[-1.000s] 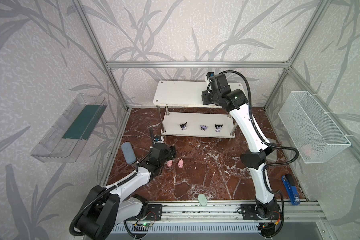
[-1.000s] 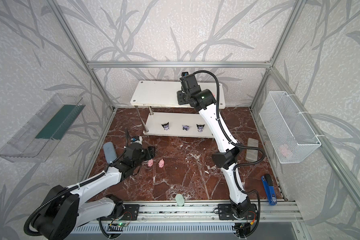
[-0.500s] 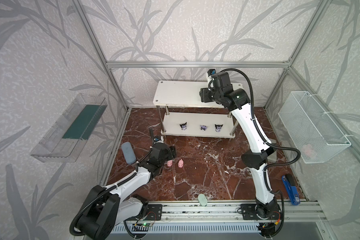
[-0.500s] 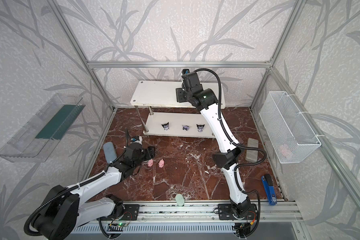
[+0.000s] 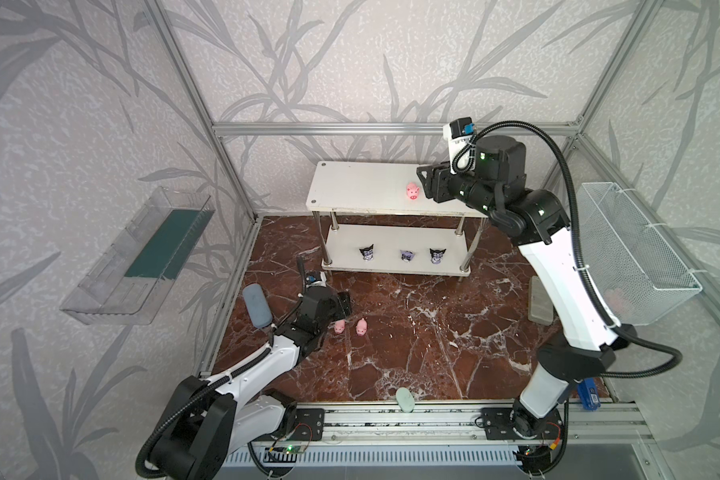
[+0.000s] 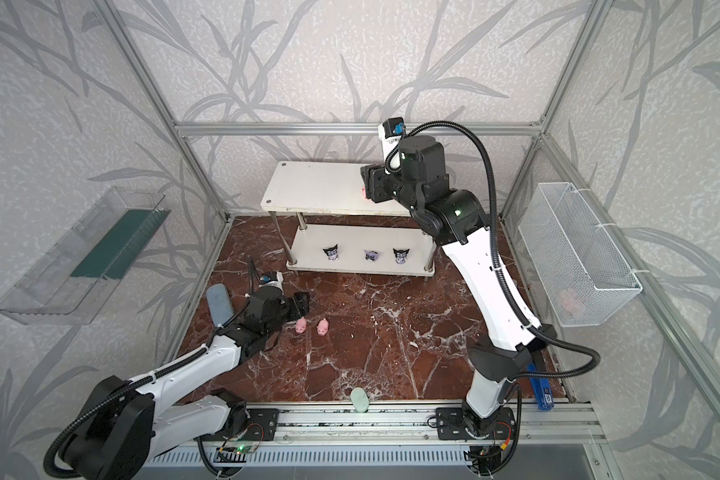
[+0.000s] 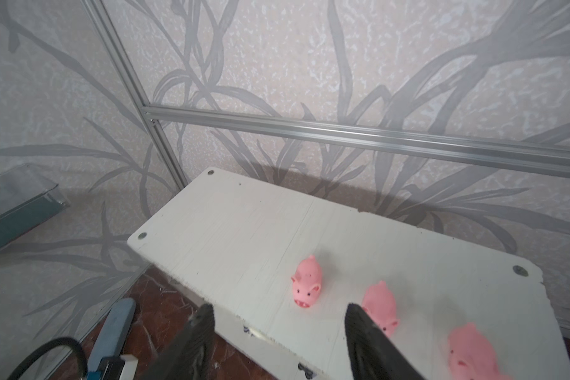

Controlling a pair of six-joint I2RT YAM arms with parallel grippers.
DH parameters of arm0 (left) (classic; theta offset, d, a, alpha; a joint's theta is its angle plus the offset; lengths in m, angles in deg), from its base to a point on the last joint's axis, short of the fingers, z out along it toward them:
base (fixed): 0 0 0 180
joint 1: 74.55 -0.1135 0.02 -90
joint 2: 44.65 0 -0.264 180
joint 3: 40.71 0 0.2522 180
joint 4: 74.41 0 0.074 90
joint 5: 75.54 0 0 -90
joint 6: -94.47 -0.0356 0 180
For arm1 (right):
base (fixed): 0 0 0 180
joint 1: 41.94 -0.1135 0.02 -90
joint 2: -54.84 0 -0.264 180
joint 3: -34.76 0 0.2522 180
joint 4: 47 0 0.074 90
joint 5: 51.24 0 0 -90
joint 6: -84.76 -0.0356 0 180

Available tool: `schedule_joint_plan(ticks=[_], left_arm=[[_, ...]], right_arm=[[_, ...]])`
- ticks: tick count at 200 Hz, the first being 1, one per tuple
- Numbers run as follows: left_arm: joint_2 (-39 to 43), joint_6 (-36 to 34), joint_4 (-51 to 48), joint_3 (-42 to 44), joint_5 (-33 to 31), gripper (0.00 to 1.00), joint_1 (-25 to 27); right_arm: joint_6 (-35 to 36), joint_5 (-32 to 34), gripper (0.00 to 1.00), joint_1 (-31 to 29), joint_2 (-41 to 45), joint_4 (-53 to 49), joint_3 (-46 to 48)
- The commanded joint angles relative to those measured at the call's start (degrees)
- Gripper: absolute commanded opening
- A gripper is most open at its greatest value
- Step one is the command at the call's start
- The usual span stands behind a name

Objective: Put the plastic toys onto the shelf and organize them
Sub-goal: 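Withdraw the right gripper from the shelf toward the last two pink pigs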

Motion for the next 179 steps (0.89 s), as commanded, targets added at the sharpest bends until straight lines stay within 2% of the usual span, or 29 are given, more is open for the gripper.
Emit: schedule_joint_plan(ticks=[1,42,86,127,179], left_arm=[[2.2,0.7,-1.3,0.2,-0.2,0.76,-0.3],[5.7,0.4,-4.7,-0.1,0.1,0.76,-0.3],[7.4,0.3,-8.6,0.8,1.3,0.76,-0.1],[6.6,-0.2,-11.5,1.2,3.8,0.75,0.0],[3.1,-0.8,-17.5,-1.4,4.6,0.74,1.2]], right_arm=[[2.0,-1.8,0.64,-2.3,11.5,12.7,17.5],[0.3,-0.8,0.62,-6.0,33.9,22.1,52.0],[-11.1,-1.5,0.61,-8.2,48.5,24.7,76.8],[-17.3,-2.3,0.6,-9.6,49.7,30.0,88.5],[-21.5,-8.5,0.6,-9.6,42.1,41.2,94.9]])
